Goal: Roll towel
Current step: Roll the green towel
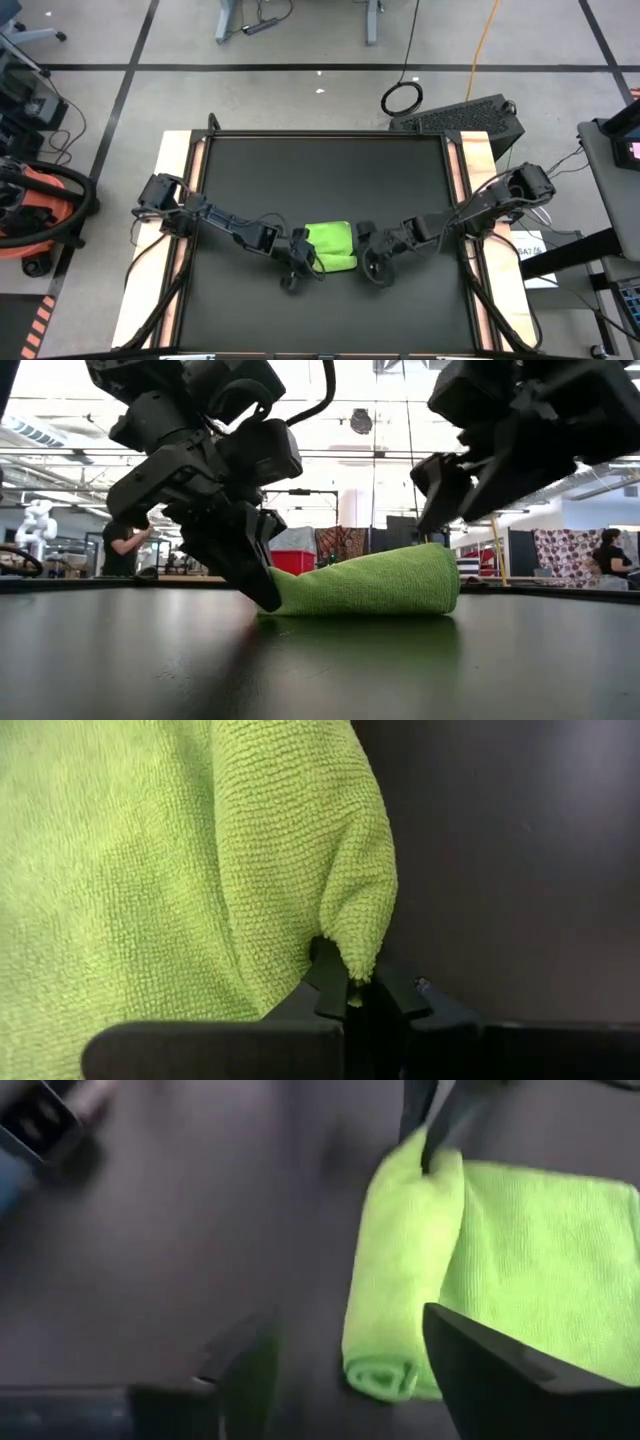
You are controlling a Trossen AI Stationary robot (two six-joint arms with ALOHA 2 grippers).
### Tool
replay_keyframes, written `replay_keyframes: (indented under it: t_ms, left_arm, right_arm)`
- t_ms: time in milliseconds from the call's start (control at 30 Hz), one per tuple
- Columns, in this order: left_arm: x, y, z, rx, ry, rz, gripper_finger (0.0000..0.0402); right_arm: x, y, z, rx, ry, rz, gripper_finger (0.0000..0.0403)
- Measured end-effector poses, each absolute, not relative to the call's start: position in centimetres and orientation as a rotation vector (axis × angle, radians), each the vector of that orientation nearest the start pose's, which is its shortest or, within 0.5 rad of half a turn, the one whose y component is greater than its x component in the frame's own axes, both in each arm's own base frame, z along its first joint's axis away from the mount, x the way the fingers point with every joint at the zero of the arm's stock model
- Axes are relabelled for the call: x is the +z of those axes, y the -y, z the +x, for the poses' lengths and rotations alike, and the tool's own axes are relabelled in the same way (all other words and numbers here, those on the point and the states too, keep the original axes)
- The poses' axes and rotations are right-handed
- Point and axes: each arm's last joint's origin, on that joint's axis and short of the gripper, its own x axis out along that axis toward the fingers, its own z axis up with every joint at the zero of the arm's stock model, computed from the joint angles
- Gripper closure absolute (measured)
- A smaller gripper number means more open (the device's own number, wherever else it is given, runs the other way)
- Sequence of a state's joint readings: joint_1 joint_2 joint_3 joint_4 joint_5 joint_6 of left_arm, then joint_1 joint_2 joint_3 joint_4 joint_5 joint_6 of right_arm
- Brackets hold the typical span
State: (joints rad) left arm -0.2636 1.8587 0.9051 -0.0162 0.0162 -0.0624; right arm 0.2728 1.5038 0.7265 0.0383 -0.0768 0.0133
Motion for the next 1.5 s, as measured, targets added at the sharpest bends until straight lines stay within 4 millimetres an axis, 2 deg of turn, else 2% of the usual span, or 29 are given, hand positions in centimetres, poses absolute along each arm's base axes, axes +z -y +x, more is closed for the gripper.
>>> replay_keyframes:
  t_ms: [100, 200, 300, 567, 1000, 1133, 1300, 1433, 1500]
  left_arm:
    - [11.2, 8.5, 33.0, -0.240, -0.980, 0.012, 0.0389]
    - [11.2, 8.2, 33.0, -0.256, -0.984, -0.026, 0.0389]
    - [11.2, 7.9, 33.1, -0.275, -0.989, -0.078, 0.0389]
    - [11.2, 7.1, 33.3, -0.333, -0.996, -0.180, 0.0389]
    - [11.4, 7.2, 33.5, -0.424, -0.977, -0.247, 0.0389]
    - [11.4, 7.1, 33.5, -0.427, -0.976, -0.251, 0.0389]
    - [11.5, 7.1, 33.6, -0.436, -0.974, -0.258, 0.0387]
    - [11.6, 7.2, 33.7, -0.472, -0.947, -0.278, 0.0354]
    - [11.9, 7.3, 33.8, -0.477, -0.932, -0.289, 0.0330]
  right_arm:
    - [17.1, -8.9, 27.5, 0.264, -0.753, -0.124, 0.0145]
    - [17.2, -9.5, 27.3, 0.219, -0.733, -0.182, 0.0140]
    - [17.2, -10.1, 27.3, 0.217, -0.713, -0.221, 0.0149]
    - [15.6, -11.3, 27.3, 0.221, -0.746, -0.283, 0.0181]
    - [12.8, -11.5, 28.3, 0.158, -0.771, -0.309, 0.0174]
    - [12.0, -11.5, 28.5, 0.143, -0.799, -0.275, 0.0205]
    - [11.2, -10.7, 29.1, 0.139, -0.835, -0.116, 0.0285]
    - [11.4, -9.8, 29.4, 0.157, -0.847, -0.034, 0.0367]
    - [11.5, -9.3, 29.5, 0.192, -0.854, 0.003, 0.0390]
